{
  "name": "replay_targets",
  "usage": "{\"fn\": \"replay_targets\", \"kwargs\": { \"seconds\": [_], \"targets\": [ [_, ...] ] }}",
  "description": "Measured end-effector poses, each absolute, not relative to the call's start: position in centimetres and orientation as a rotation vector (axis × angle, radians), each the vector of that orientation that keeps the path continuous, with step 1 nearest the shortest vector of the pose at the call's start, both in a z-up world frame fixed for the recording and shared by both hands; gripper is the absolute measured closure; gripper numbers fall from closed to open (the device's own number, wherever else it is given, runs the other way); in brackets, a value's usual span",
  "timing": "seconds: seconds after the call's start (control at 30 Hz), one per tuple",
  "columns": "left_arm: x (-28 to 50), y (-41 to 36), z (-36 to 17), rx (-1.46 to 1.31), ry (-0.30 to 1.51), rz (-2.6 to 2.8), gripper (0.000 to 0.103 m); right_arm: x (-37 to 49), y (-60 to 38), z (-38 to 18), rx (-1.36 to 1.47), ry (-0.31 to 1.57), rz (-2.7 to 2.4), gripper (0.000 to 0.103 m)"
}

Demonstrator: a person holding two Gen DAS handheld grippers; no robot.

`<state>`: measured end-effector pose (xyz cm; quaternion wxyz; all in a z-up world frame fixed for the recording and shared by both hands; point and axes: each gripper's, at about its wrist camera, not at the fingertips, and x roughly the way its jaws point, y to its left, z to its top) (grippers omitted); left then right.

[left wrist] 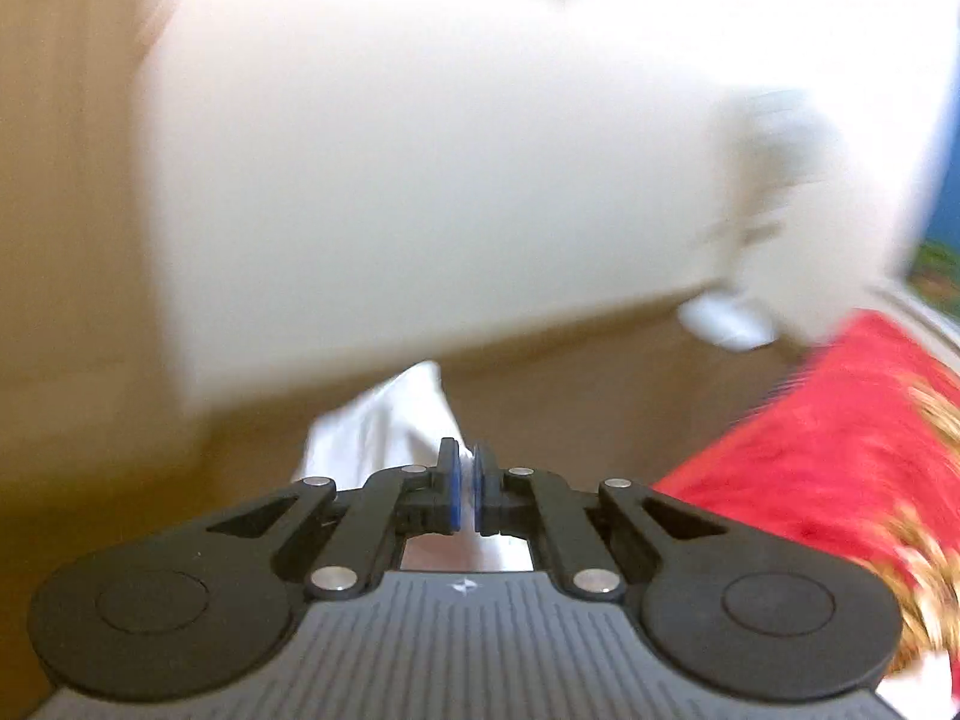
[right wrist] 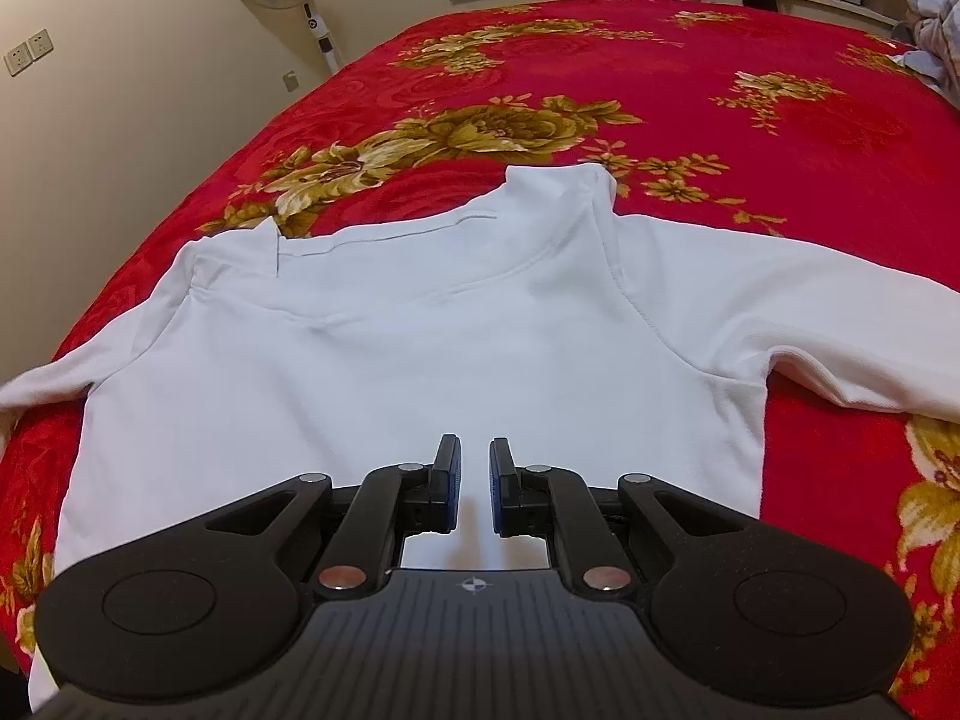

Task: Fold small clothes
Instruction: 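Lift the hem with the left gripper and lay it flat while the right gripper releases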

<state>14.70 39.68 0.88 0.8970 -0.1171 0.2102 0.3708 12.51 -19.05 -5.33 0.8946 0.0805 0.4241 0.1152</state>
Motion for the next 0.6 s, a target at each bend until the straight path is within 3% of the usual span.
{"fn": "replay_targets", "kwargs": {
  "seconds": [0.13, 0.2, 0.3, 0.4, 0.6],
  "targets": [
    [14.7, 25.9, 3.5, 0.026, 0.229, 0.183, 0.099, 12.5, -18.9, -5.4, 0.161, 0.875, 0.243, 0.093],
    [14.6, 20.5, 2.5, 0.042, 0.298, -0.159, 0.096, 12.5, -18.9, -5.5, 0.163, 0.876, 0.243, 0.093],
    [15.2, 15.6, 0.0, 0.103, 0.506, -0.479, 0.081, 12.6, -18.9, -5.6, 0.172, 0.874, 0.241, 0.093],
    [15.7, 15.6, -1.1, 0.175, 0.557, -0.506, 0.076, 12.6, -19.2, -5.6, 0.189, 0.866, 0.244, 0.093],
    [19.3, 21.9, -1.0, 0.072, 0.602, -0.205, 0.076, 12.7, -19.9, -5.5, 0.243, 0.838, 0.248, 0.093]
  ]
}}
